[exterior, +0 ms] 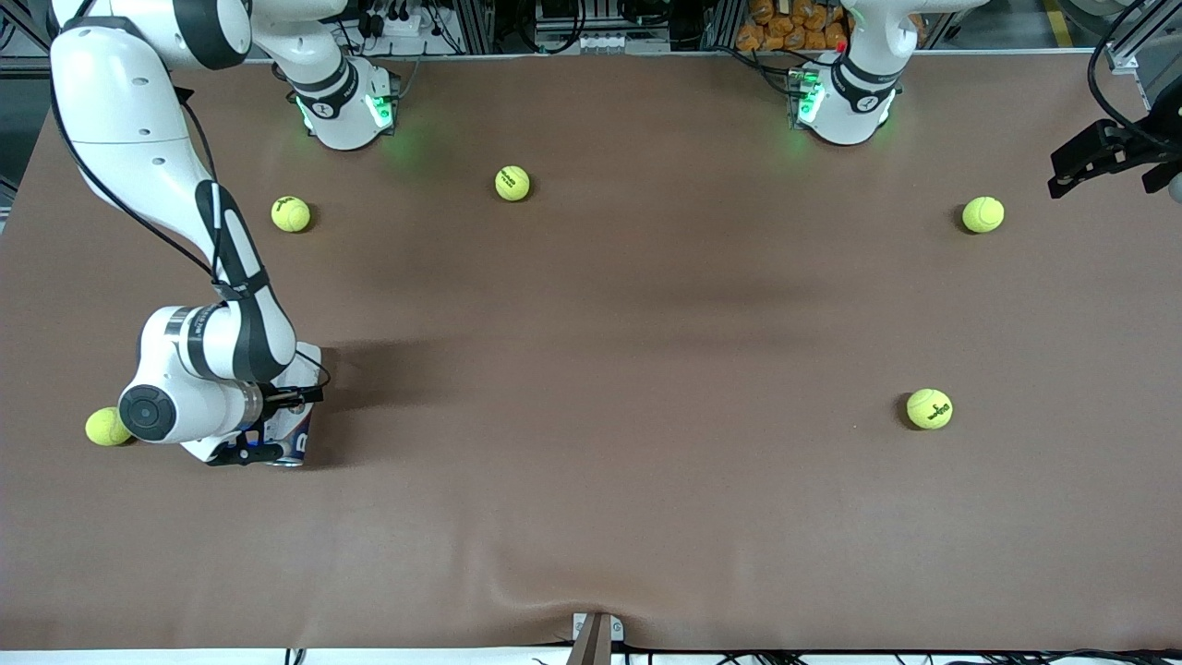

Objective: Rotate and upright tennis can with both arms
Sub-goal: 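Carry the can with the right gripper to the table middle, lay it down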

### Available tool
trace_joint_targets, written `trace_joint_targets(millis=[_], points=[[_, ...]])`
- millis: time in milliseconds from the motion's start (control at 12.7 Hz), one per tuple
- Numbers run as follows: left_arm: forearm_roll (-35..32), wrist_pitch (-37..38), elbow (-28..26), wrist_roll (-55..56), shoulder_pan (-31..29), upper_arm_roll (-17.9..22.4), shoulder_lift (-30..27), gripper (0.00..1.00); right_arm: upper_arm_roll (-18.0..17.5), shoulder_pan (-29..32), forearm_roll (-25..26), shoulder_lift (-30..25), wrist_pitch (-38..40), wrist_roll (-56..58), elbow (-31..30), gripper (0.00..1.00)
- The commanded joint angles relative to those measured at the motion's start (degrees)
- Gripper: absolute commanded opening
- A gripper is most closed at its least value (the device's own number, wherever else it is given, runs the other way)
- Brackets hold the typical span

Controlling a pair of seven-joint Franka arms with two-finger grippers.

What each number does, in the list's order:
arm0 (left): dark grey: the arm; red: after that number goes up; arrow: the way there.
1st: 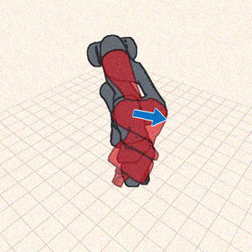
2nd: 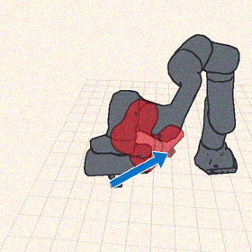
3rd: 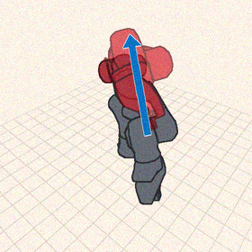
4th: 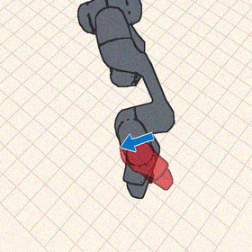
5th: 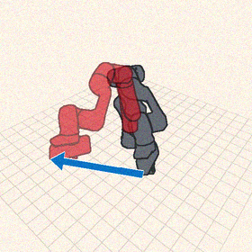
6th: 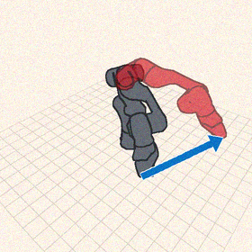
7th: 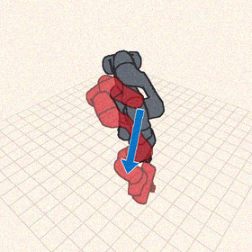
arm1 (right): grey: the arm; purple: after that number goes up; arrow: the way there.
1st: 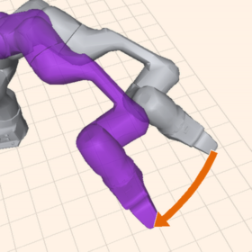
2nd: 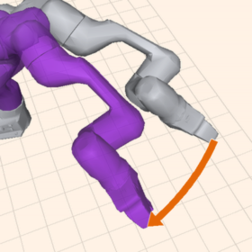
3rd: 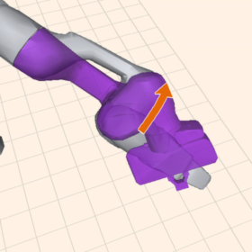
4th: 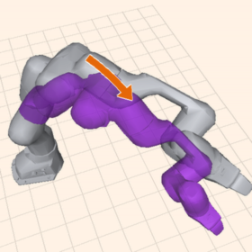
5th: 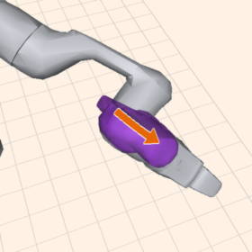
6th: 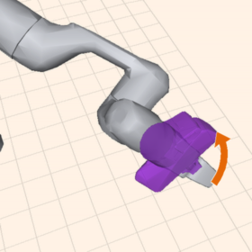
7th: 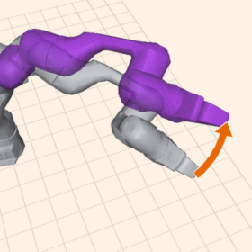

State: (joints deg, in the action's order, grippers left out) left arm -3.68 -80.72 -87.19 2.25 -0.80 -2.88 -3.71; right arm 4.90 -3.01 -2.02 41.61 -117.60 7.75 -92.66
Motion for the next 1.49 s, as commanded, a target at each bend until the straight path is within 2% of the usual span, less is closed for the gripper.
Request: trace_joint_targets(millis=[0,79,314,550,707,943,1179,1336,1415], points=[[0.26,0.3,0.79,-1.19,-0.25,-0.46,1.43,1.0,-0.59,0.72,0.61,0.31,-0.79,0.77,0.11,0.67],[0.6,0.39,0.53,-1.02,0.01,-0.64,1.43,1.0,-0.59,0.64,0.61,0.22,-0.79,0.77,0.37,0.62],[0.87,0.92,0.09,-1.27,-0.25,-0.73,1.08,1.0,-0.94,-0.85,0.61,-1.35,-0.18,1.21,0.72,0.64],[1.05,1.0,0.26,-0.76,-0.16,-0.73,0.81,1.0,-0.94,-4.97,0.61,-4.25,-0.26,9.96,1.51,0.65],[3.32,1.0,0.35,-0.58,-0.51,-0.47,0.81,1.0,-1.03,-8.84,0.53,-8.28,0.09,18.14,1.6,0.68],[3.51,1.35,-0.17,0.56,-0.43,-0.64,0.81,1.0,-2.17,-17.17,0.61,-13.91,2.2,25.27,1.78,0.68],[4.64,1.36,-0.52,0.39,-0.52,-0.64,1.08,1.0,-2.17,-24.13,0.53,-14.2,0.45,30.38,2.92,0.68],[11.13,0.92,-1.58,1.0,-0.6,-0.46,1.51,1.0,-2.17,-28.52,0.79,-13.93,-4.54,33.19,2.92,0.68],[11.5,0.48,-1.84,1.01,-0.43,-0.46,1.78,1.0,-2.17,-31.33,2.53,-12.88,-7.7,34.6,2.92,0.68]])
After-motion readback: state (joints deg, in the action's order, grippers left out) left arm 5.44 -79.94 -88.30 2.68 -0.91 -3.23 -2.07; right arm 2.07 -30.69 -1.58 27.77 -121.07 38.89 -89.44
